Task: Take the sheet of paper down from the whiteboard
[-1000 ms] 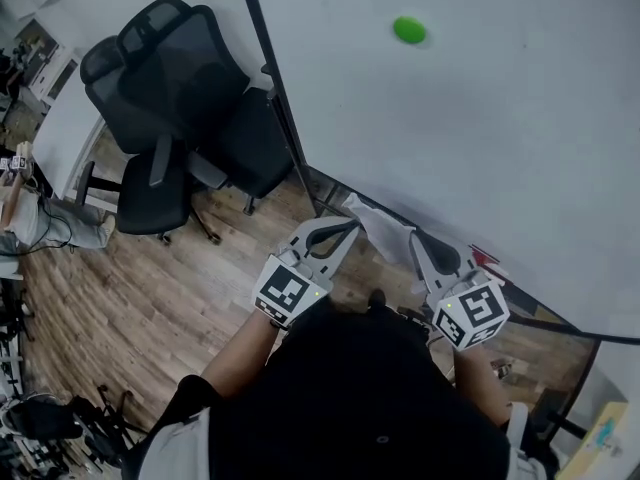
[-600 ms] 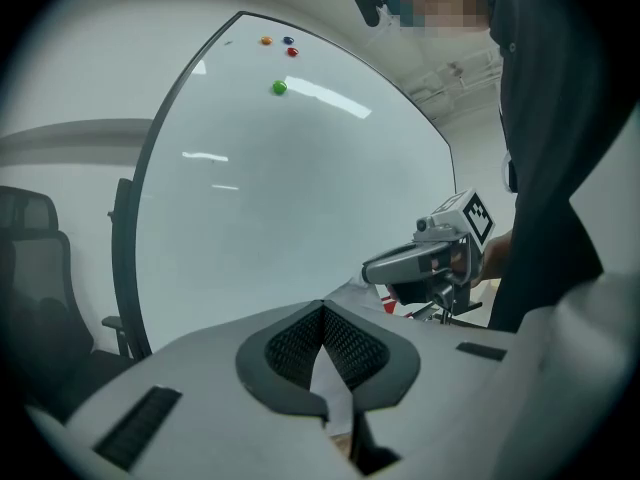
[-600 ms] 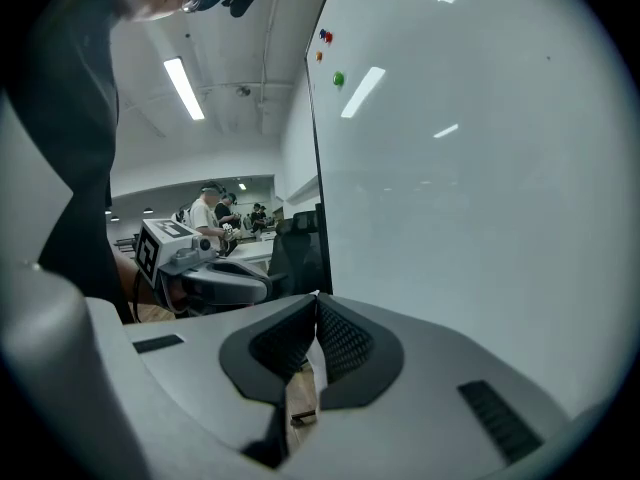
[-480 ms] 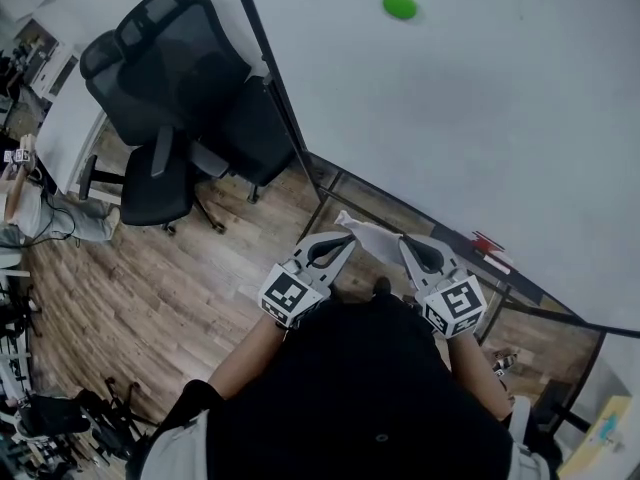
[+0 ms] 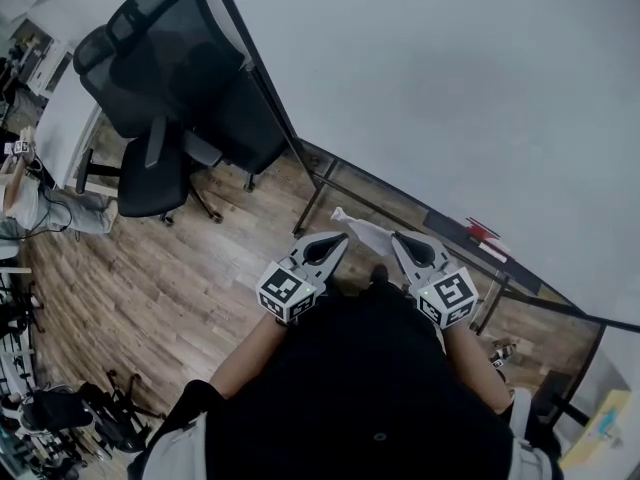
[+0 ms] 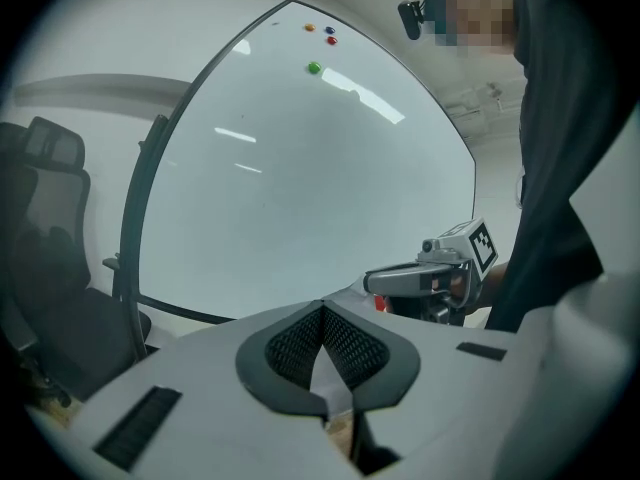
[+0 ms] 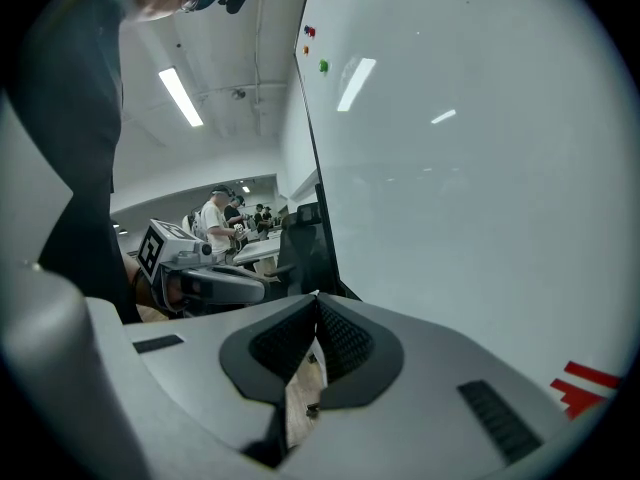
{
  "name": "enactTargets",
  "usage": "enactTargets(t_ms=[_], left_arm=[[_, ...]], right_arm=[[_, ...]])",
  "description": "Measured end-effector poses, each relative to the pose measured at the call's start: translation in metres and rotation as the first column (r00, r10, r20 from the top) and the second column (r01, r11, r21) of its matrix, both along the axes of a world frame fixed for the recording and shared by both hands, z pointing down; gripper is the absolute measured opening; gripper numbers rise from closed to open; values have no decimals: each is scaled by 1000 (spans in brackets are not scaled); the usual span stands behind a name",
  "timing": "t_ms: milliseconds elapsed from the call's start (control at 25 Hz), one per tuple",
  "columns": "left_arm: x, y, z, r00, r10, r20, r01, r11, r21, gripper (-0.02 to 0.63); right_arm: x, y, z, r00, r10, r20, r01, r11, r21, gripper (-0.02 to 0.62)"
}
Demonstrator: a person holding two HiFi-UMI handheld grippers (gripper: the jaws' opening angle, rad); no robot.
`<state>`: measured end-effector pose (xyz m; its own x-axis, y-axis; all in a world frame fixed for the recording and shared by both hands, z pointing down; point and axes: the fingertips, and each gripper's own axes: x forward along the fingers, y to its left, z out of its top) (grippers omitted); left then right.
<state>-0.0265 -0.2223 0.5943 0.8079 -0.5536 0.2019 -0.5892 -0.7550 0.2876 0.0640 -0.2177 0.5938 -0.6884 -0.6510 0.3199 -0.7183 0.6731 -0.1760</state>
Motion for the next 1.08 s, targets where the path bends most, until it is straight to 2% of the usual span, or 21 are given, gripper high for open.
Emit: enactTargets(t_ms=[200,440,720,920,1080], left_arm=[[14,7,5,1000,-1,16,1,1000,5,12],[35,16,6,999,-47,16,47,999,12,12],[36,8,-1,990,-125,62,119,989,82,12],[44,21,-3,990,-143,10,143,989,31,12],[57,46,3,988,-157,-2,157,987,-23,12]], right_arm=[[9,6,4,999,-33,-19,34,999,6,18],[27,15,-1,997,-76,-27,77,996,33,18],[55,17,-10,991,-128,-27,129,988,87,18],[54,21,-6,984,-174,-31,176,981,87,18],[53,35,-3,978,-210,-16,211,977,41,18]])
